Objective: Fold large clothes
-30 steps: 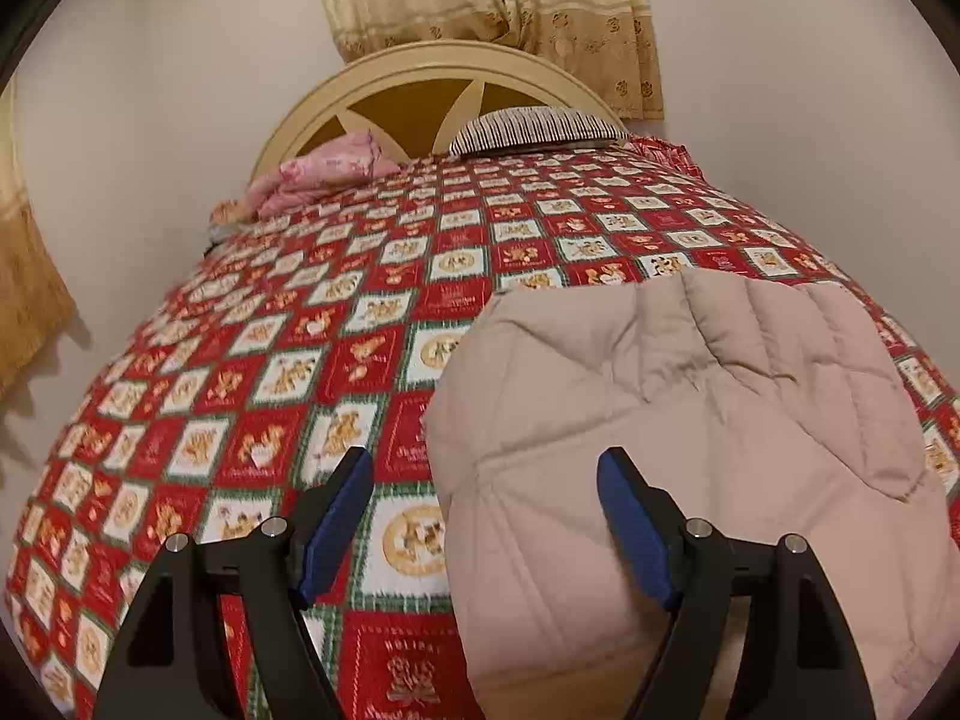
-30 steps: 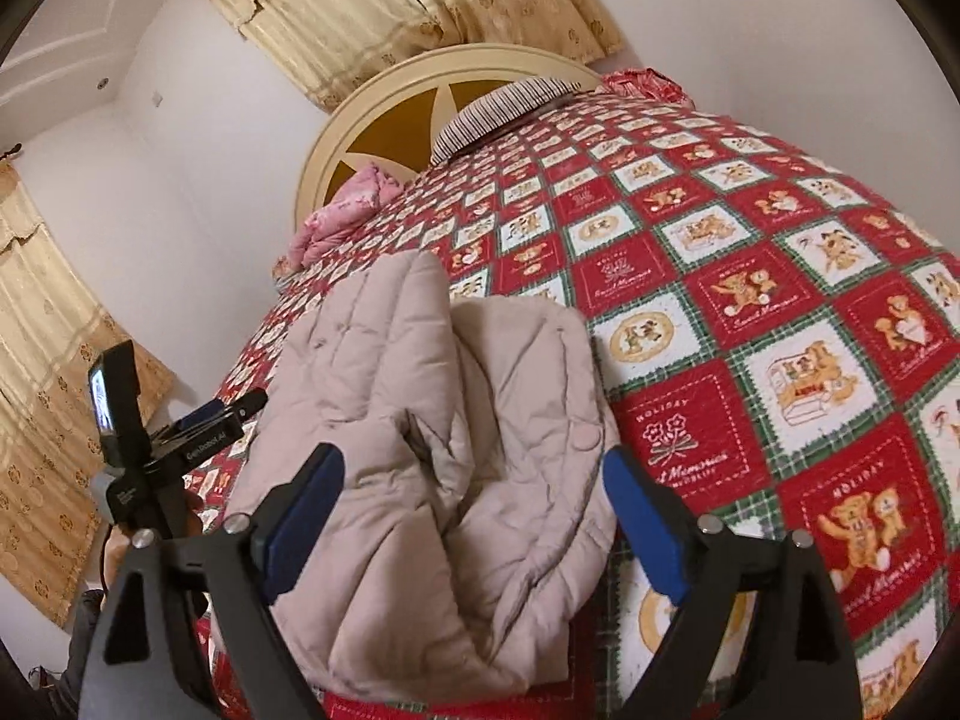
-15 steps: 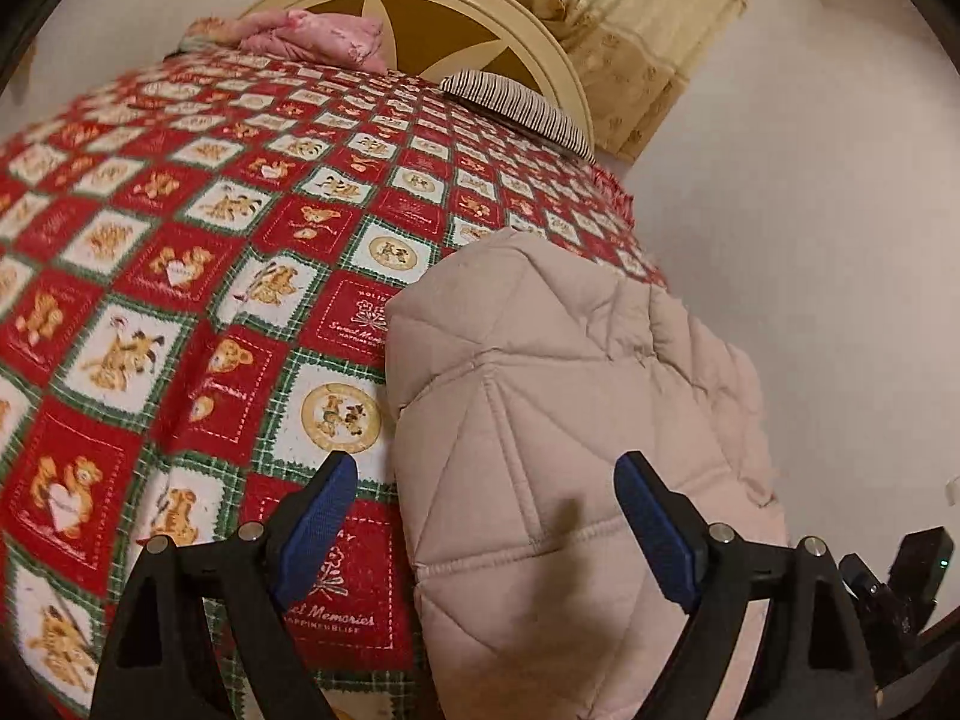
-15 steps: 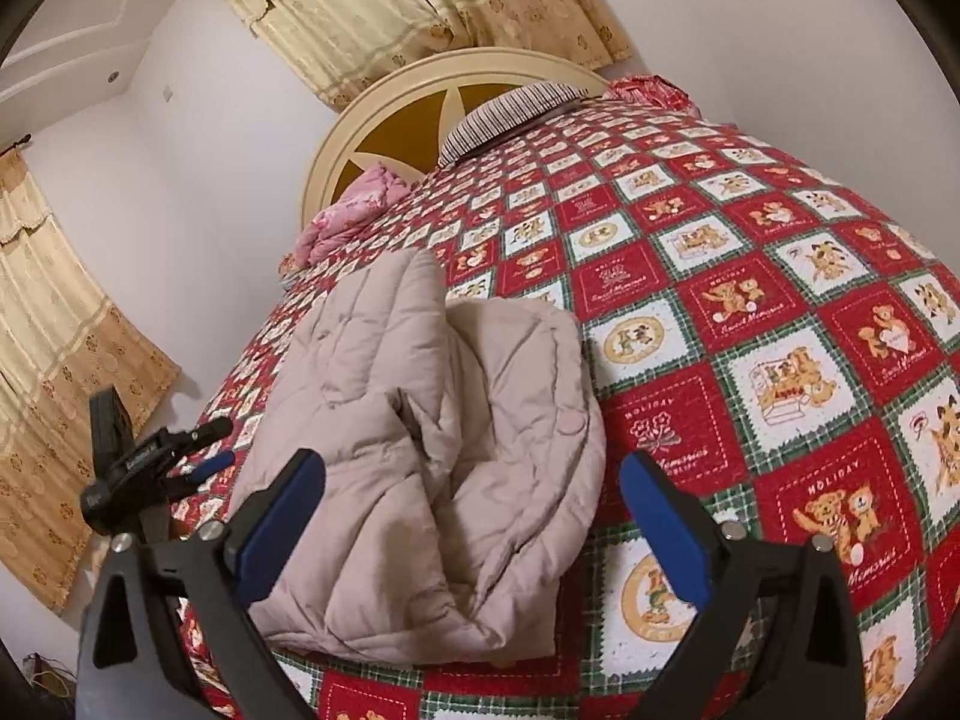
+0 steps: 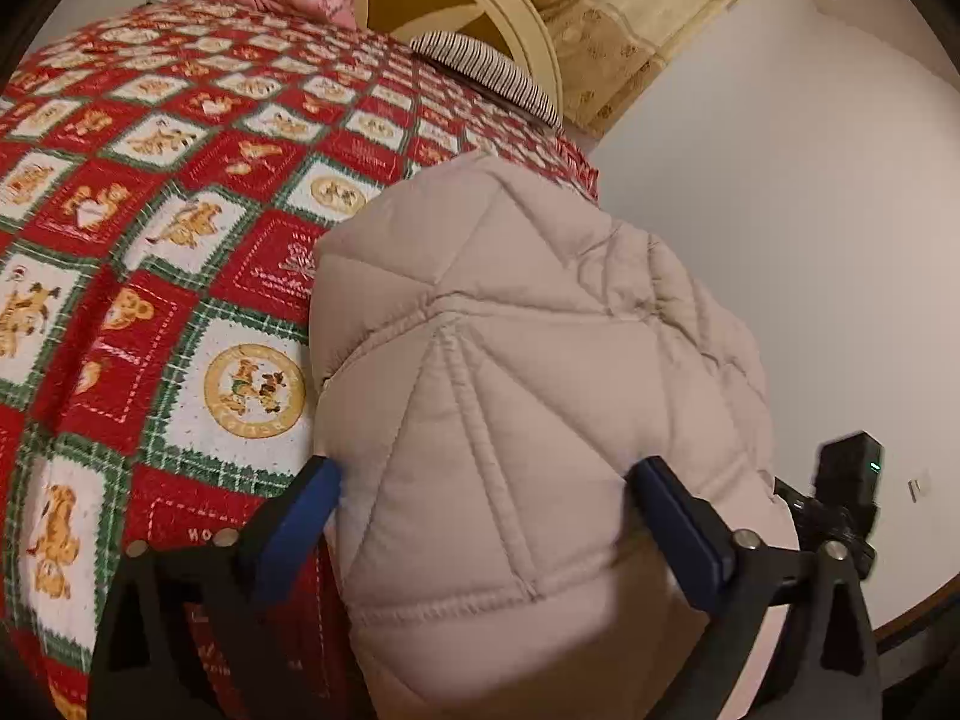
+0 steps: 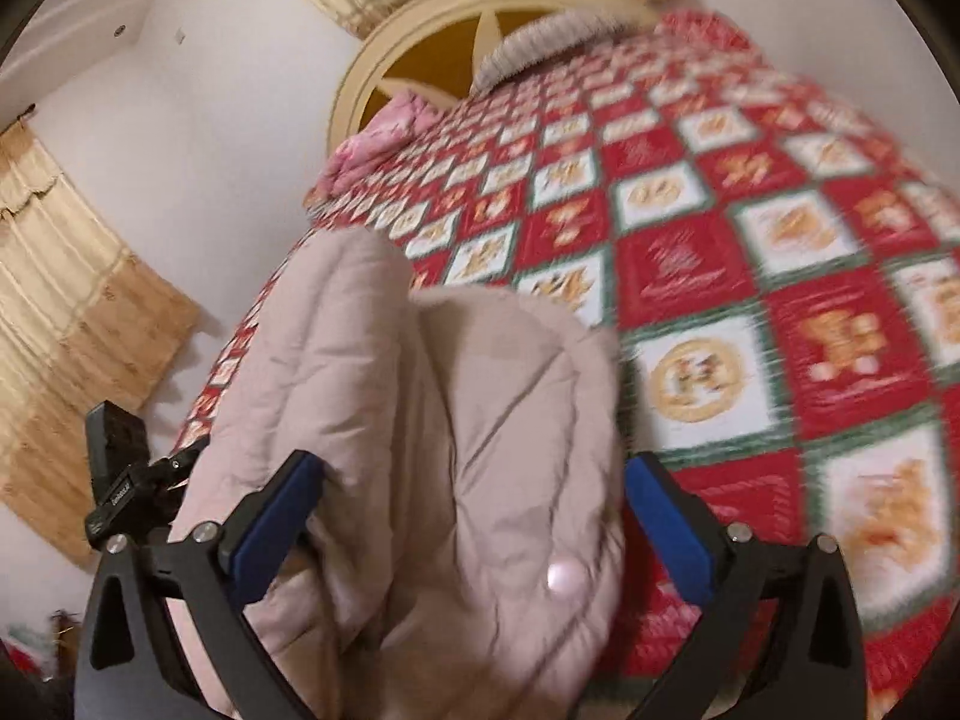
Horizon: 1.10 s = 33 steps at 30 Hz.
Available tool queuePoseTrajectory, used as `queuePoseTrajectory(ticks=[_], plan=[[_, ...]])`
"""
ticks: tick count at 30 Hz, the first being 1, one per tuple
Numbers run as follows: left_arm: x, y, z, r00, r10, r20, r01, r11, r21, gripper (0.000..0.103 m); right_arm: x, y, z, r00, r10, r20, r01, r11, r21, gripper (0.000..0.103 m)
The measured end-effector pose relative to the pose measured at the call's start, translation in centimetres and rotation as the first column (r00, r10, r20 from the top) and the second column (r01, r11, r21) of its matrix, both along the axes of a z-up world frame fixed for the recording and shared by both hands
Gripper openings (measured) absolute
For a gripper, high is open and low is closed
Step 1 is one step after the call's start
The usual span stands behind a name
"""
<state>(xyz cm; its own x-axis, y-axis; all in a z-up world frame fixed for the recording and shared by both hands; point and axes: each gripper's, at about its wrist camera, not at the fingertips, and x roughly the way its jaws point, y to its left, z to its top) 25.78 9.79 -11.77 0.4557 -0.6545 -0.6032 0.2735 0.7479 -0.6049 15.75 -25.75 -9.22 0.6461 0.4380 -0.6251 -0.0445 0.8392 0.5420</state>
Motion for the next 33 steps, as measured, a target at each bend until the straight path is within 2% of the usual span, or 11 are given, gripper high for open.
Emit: queuePoseTrajectory(ticks=[2, 6, 8, 11, 15, 20, 21, 23, 28, 31, 33], plan=[[0.5, 0.4, -0.9, 1.0, -0.015, -0.026, 0.014, 0.999, -0.038, 0.102, 1.4, 0.1, -1.2, 0.999, 0.035, -0.018, -0.035, 0.998, 0.047, 0.103], [1.2, 0.9, -2.9, 0.995, -0.049, -0.082, 0.035, 0.986, -0.163, 0.102, 3.8, 0.4, -4.3, 0.991, 0.101, -0.083, -0.081, 0.973, 0.217, 0.103], [1.4, 0.9, -4.1, 0.991, -0.069, -0.111, 0.042, 0.972, -0.229, 0.102, 4.4, 0.9, -5.2, 0.988, 0.12, -0.098, -0.098, 0.972, 0.212, 0.103], [1.1, 0.2, -4.2, 0.994, -0.073, -0.077, 0.056, 0.977, -0.208, 0.102, 4.5, 1.9, -5.2, 0.987, 0.136, -0.083, -0.12, 0.977, 0.178, 0.103], [0.2, -0.2, -3.5, 0.992, -0.115, -0.05, 0.104, 0.975, -0.197, 0.102, 4.2, 4.4, -4.8, 0.977, 0.179, -0.12, -0.159, 0.975, 0.158, 0.103], [-1.7, 0.5, -1.7, 0.99, -0.142, -0.02, 0.135, 0.97, -0.2, 0.096, 0.7, 6.2, -4.7, 0.98, 0.167, -0.112, -0.131, 0.953, 0.273, 0.07], [-2.4, 0.5, -1.1, 0.988, -0.154, -0.013, 0.149, 0.969, -0.196, 0.096, 0.0, 6.4, -4.6, 0.982, 0.158, -0.104, -0.124, 0.952, 0.279, 0.067], [-3.5, 0.5, -0.1, 0.984, -0.179, -0.004, 0.175, 0.965, -0.197, 0.096, -2.3, 6.6, -4.0, 0.988, 0.137, -0.078, -0.107, 0.946, 0.305, 0.059], [-6.2, -2.1, 3.9, 0.963, -0.262, 0.057, 0.268, 0.936, -0.226, 0.096, -7.5, 5.8, -0.6, 0.996, 0.083, 0.015, -0.083, 0.936, 0.342, 0.05], [-7.6, -5.4, 6.8, 0.941, -0.322, 0.101, 0.338, 0.908, -0.247, 0.096, -8.8, 4.7, 2.2, 0.997, 0.042, 0.069, -0.063, 0.941, 0.334, 0.049], [-7.8, -7.7, 7.8, 0.928, -0.357, 0.106, 0.373, 0.889, -0.266, 0.096, -10.7, 2.3, 4.6, 0.995, -0.003, 0.099, -0.027, 0.954, 0.298, 0.049]])
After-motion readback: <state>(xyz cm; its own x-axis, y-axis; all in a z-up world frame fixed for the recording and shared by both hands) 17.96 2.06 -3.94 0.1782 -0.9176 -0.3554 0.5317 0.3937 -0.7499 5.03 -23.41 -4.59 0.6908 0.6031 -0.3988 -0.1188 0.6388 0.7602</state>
